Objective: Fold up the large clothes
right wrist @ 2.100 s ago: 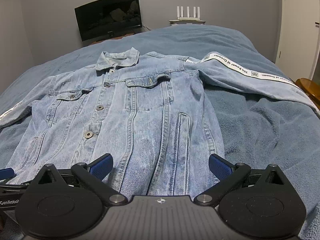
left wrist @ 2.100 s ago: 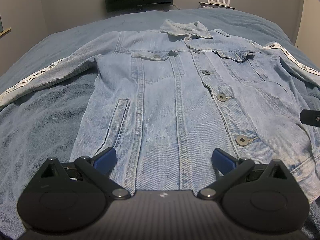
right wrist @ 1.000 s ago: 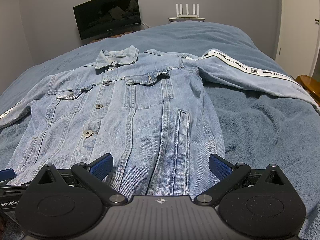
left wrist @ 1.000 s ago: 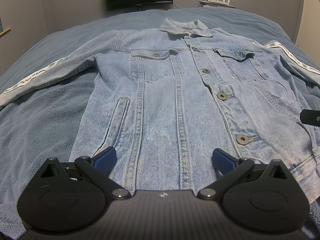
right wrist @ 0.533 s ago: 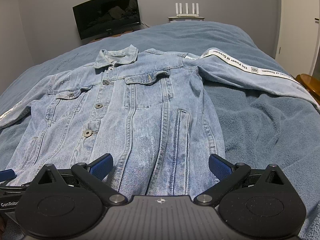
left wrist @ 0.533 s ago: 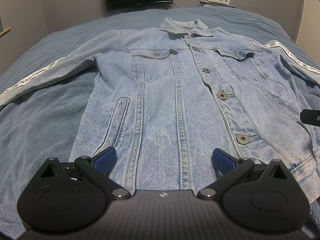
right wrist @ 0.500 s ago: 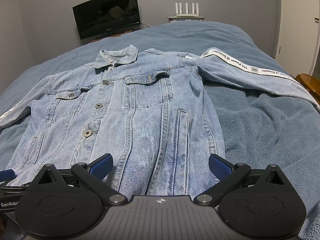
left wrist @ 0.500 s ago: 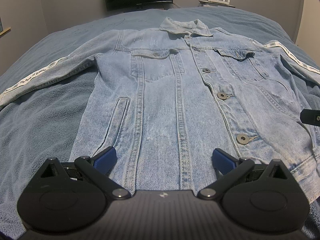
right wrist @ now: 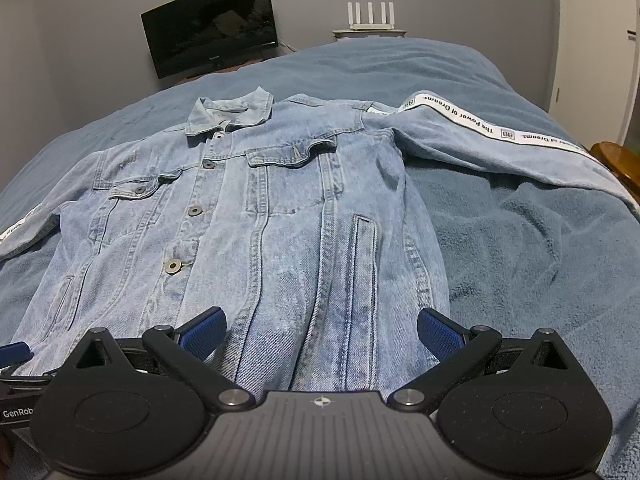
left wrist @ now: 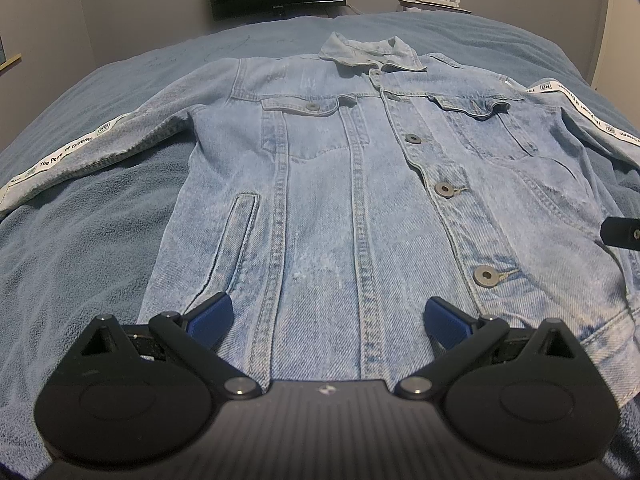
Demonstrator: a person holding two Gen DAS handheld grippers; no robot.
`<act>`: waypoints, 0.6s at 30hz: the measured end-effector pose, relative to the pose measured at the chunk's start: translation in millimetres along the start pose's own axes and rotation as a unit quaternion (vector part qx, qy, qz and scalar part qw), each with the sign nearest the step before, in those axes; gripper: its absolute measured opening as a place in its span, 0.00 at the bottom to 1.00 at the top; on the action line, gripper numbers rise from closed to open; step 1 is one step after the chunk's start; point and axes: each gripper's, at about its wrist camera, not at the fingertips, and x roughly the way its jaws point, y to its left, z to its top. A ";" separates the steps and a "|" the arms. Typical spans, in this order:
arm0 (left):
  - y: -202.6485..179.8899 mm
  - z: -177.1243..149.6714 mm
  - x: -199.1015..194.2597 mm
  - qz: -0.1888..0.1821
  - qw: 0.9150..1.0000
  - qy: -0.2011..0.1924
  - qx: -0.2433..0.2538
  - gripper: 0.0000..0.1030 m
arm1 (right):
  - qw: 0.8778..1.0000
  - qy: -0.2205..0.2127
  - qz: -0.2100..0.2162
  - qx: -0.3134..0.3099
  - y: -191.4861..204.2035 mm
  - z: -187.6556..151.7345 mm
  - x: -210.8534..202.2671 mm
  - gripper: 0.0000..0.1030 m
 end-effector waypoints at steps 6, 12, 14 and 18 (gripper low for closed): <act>-1.9 -0.3 -8.8 -0.003 1.000 -0.020 0.004 1.00 | 1.000 0.004 0.001 0.006 -2.6 1.8 2.1 1.00; -7.8 3.5 -21.3 -0.007 0.999 -0.036 0.016 1.00 | 1.000 0.012 0.004 0.023 -7.9 4.5 5.3 1.00; -8.5 7.9 -24.9 -0.012 0.999 -0.040 0.016 1.00 | 0.999 0.015 0.006 0.032 -11.2 6.0 7.2 1.00; -11.4 26.8 -26.3 -0.024 0.998 -0.047 0.021 1.00 | 0.998 0.022 0.013 0.056 -19.2 11.6 12.0 1.00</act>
